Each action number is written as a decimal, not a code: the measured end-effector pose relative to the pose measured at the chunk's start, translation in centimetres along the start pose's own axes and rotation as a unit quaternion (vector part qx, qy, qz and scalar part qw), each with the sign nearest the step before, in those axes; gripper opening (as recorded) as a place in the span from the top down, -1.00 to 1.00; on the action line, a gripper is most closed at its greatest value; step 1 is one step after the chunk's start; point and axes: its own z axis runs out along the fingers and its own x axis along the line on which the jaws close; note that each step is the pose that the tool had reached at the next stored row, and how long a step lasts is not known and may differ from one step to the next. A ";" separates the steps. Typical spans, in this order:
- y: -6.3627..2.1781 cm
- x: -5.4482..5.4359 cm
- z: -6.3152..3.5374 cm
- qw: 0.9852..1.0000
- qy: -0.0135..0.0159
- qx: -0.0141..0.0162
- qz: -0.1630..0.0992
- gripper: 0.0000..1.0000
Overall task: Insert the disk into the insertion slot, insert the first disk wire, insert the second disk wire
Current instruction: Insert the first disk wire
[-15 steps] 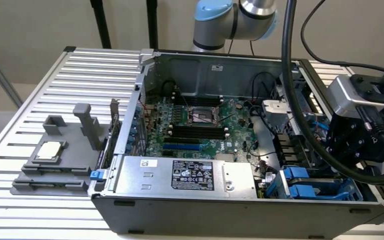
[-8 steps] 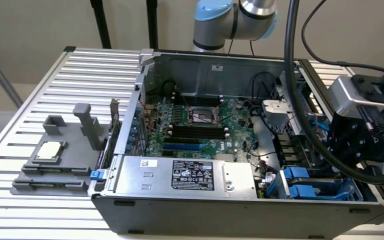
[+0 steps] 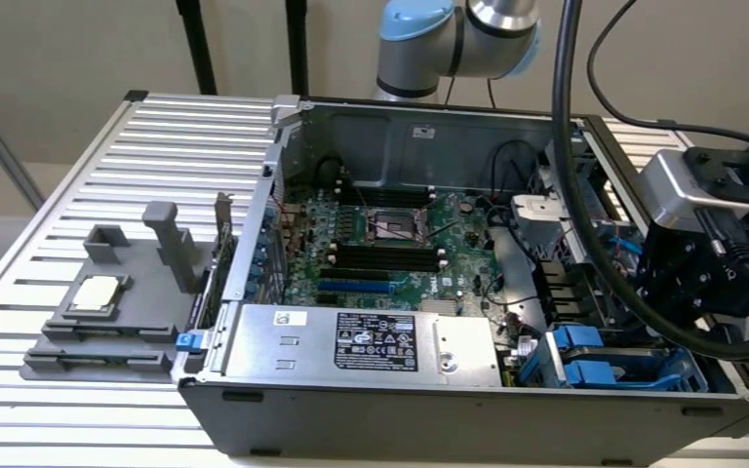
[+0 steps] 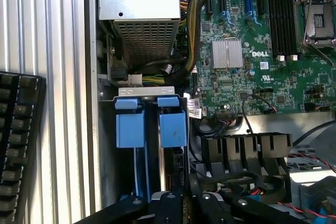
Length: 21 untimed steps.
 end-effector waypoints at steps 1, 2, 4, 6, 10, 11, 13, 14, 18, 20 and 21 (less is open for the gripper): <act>0.00 0.0 0.00 1.000 0.000 0.000 0.000 0.67; 0.01 0.0 0.01 1.000 0.000 0.000 0.000 0.67; 0.02 0.0 0.01 1.000 0.000 0.000 0.000 0.67; 0.01 0.0 0.05 1.000 0.000 0.000 0.000 0.64; 0.05 0.0 -0.36 1.000 0.000 0.000 0.000 0.51; 0.06 0.0 -0.52 1.000 0.000 0.000 0.000 0.51; 0.16 0.0 -0.80 1.000 0.000 0.000 0.000 0.51; 0.28 0.0 -0.93 1.000 0.000 0.000 0.000 0.51; 1.23 0.2 -1.14 1.000 0.000 0.000 0.000 0.51; 1.83 0.3 -1.18 1.000 0.000 0.000 0.000 0.51; 2.14 0.3 -1.17 1.000 0.000 0.000 0.000 0.51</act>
